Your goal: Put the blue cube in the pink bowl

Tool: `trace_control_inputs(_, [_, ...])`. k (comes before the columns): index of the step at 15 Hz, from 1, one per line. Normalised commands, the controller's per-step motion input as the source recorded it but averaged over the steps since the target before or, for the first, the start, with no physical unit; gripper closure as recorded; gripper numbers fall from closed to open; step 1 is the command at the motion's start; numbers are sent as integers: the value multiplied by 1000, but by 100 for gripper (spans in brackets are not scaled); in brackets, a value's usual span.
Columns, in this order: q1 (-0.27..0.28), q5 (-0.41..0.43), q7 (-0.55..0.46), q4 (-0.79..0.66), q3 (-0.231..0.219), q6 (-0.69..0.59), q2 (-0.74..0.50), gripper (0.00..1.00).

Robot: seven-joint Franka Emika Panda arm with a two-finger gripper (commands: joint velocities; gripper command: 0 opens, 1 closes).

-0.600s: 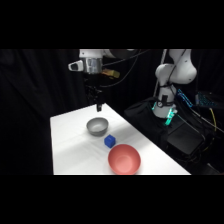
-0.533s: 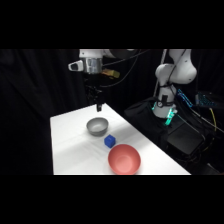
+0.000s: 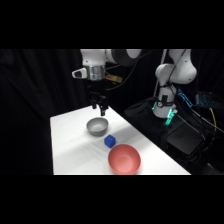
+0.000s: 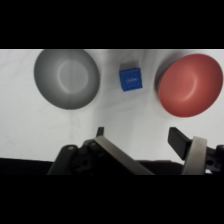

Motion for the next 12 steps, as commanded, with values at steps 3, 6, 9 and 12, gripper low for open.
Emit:
trace_control_inputs(3, [50,-79,22,-172,40,313,4,0])
trace_control_inputs(6, [30,-88,-7,-136,24,316,67,0])
trace_control_inputs(9, [4,-39,-78,-95,20,254,103,0])
trace_control_inputs(12, [-18,-20,-188,-77,29,257,99,0])
